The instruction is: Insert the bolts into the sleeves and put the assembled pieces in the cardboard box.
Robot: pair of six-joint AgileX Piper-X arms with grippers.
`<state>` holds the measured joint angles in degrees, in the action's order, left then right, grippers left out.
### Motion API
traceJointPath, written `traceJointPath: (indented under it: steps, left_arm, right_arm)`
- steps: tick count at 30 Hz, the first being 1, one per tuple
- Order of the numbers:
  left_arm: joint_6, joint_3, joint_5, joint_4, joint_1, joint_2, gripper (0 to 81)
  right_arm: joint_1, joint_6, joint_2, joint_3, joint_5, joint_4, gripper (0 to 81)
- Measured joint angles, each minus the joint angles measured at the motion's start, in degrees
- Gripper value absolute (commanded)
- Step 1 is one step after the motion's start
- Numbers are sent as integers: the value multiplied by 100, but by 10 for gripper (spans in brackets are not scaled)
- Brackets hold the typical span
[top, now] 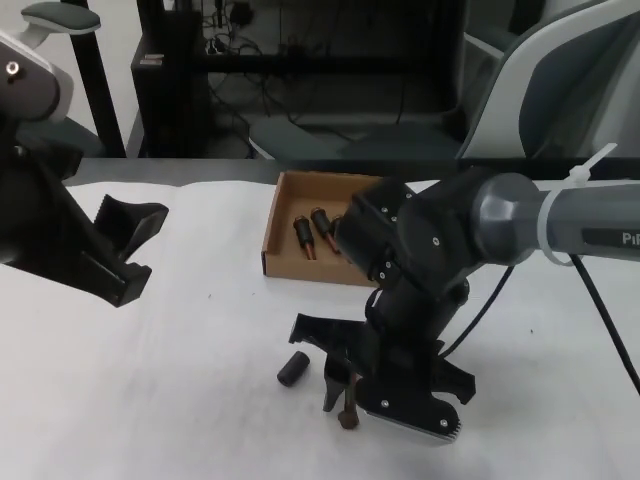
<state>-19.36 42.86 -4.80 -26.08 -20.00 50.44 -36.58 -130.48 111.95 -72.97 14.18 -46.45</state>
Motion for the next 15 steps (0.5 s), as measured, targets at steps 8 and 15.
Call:
traceJointPath:
  steps: [8,15]
  left_arm:
    - [0,0,9,0,0,0,700]
    - [0,0,39,70,0,0,700]
  right_arm:
    - [0,4,58,-7,-9,403,462]
    - [0,43,182,-70,-9,387,414]
